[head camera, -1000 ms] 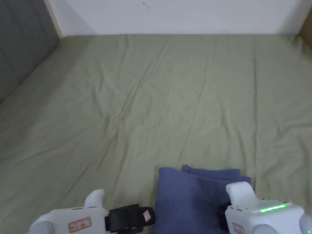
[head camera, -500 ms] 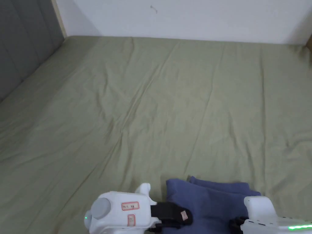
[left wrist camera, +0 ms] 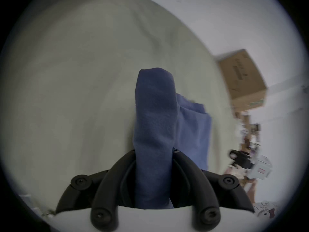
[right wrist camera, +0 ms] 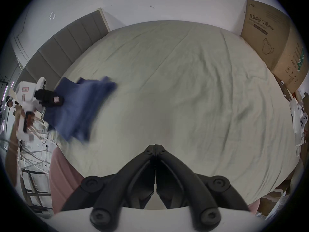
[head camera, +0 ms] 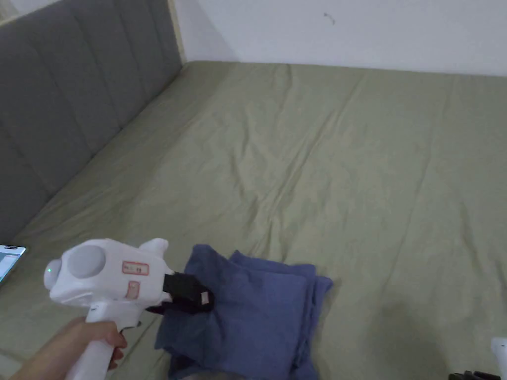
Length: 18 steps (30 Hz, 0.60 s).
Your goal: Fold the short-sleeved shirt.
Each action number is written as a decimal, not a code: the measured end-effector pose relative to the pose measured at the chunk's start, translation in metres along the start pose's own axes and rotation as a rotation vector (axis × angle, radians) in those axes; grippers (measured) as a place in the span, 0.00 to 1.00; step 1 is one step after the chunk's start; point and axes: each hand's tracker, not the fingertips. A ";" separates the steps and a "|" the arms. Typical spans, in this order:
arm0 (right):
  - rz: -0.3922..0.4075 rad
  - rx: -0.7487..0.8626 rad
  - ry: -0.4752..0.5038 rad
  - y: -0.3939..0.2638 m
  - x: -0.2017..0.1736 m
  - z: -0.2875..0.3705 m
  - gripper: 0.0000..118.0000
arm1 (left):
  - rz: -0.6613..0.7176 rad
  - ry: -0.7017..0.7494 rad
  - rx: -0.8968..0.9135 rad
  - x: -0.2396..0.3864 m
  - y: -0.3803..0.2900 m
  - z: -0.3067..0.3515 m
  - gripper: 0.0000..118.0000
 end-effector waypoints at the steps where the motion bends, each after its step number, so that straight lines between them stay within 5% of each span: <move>1: 0.010 -0.014 -0.006 0.000 -0.002 -0.003 0.00 | -0.010 0.076 -0.010 -0.015 0.013 0.010 0.19; 5: 0.147 -0.005 -0.079 0.000 -0.020 0.001 0.00 | -0.072 0.406 0.024 -0.072 0.059 0.061 0.19; 8: 0.132 -0.022 -0.078 0.005 -0.028 -0.001 0.00 | -0.147 0.682 -0.019 -0.086 0.072 0.066 0.20; 11: 0.090 -0.038 -0.040 0.009 -0.023 -0.012 0.00 | -0.271 0.913 -0.005 -0.092 0.077 0.059 0.58; 12: 0.086 -0.039 -0.036 0.010 -0.023 -0.014 0.00 | -0.285 0.924 0.005 -0.100 0.078 0.056 0.80; 13: 0.085 -0.042 -0.037 0.010 -0.024 -0.014 0.00 | -0.292 0.923 0.010 -0.099 0.077 0.057 0.89; 17: 0.094 -0.042 -0.035 0.011 -0.030 -0.010 0.00 | -0.186 0.770 0.087 -0.086 0.065 0.064 0.83; 18: 0.089 -0.043 -0.034 0.010 -0.029 -0.009 0.00 | -0.184 0.762 0.098 -0.077 0.060 0.067 0.54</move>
